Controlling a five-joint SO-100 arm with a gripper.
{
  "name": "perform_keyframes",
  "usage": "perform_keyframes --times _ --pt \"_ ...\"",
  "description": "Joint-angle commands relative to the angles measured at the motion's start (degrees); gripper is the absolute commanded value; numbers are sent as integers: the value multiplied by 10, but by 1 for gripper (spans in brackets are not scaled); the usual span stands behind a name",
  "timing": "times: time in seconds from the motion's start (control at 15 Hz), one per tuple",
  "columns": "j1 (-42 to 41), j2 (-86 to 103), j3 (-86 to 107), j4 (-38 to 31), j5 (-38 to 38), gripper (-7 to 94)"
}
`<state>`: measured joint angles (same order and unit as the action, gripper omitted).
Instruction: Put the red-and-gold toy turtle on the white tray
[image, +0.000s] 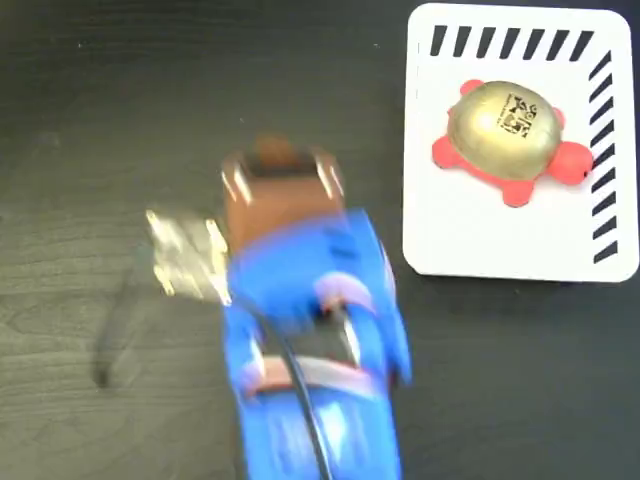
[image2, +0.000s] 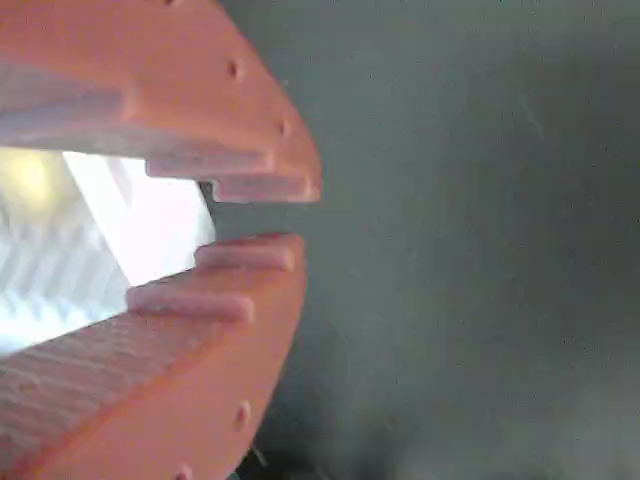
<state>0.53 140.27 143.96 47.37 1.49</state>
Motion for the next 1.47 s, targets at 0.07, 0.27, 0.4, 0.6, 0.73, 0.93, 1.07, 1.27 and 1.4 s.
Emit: perform_keyframes --times 0.07,0.27,0.4,0.6,0.73,0.93,1.07,1.27,1.4 --pt "-13 201 161 57 5 0" --pt "-24 297 204 150 24 0" --pt "-28 358 214 199 29 0" --pt "-15 443 229 242 28 0" --pt "-18 459 232 245 20 0" --pt "-25 461 233 245 13 0" --pt "-25 461 233 245 13 0" --pt "-25 461 233 245 13 0" --pt "-25 461 233 245 13 0"
